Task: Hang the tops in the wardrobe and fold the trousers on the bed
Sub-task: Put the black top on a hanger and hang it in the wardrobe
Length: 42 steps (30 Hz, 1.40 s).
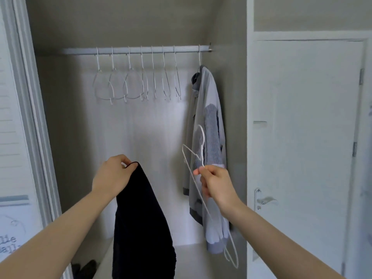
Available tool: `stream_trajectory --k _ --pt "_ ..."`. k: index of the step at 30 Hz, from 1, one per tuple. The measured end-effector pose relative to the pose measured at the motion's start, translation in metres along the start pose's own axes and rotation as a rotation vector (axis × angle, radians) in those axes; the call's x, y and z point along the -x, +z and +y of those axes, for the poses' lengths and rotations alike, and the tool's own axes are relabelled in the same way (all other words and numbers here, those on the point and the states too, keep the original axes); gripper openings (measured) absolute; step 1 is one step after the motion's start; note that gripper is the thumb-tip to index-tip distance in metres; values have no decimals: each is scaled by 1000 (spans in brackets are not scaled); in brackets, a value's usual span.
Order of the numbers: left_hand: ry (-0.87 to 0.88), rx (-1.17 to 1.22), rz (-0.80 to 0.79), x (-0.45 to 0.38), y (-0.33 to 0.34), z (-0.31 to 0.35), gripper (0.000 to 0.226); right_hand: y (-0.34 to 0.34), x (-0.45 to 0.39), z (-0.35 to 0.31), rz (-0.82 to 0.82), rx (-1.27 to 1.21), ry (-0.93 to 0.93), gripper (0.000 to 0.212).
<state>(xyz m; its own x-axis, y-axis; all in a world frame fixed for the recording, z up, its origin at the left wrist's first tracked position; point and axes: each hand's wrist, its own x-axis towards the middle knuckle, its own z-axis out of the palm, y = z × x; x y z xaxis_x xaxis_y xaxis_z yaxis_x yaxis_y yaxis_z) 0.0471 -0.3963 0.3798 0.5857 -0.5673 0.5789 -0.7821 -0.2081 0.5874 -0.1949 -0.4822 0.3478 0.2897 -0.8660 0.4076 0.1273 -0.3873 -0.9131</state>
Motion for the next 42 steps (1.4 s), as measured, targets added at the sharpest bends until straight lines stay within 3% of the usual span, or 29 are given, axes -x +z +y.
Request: stream_trajectory --k 3,5,7,11,16,22,27,31,35,39,42 --pt "-13 -40 -11 9 -5 -6 11 -8 17 -1 -71 -79 -3 17" --pt "-19 -61 -18 15 -7 -9 12 -8 21 -1 -147 -89 85 18" --pt "-33 -68 -26 19 -7 -11 11 -7 24 2 -178 -52 154 5" --pt "-81 -88 -15 25 -5 -19 10 -11 32 12 -116 49 104 24" --pt "-140 -149 -4 30 -11 -25 17 -33 39 9 -181 -39 138 18" --pt "-164 -167 -68 32 -13 -24 17 -42 40 5 -278 62 92 17" --pt "-113 -288 -74 41 -6 -14 22 -45 31 -8 -196 36 -1 20" --pt "-147 -210 -101 41 -7 -11 21 -42 33 -8 -286 135 1 23" --pt "13 -279 -134 50 1 12 22 -18 33 1 -295 161 38 24" --pt "183 -409 -55 61 8 28 35 -1 28 4 -357 175 105 21" --pt "109 -292 -131 55 -1 19 24 1 27 2 -385 178 99 23"
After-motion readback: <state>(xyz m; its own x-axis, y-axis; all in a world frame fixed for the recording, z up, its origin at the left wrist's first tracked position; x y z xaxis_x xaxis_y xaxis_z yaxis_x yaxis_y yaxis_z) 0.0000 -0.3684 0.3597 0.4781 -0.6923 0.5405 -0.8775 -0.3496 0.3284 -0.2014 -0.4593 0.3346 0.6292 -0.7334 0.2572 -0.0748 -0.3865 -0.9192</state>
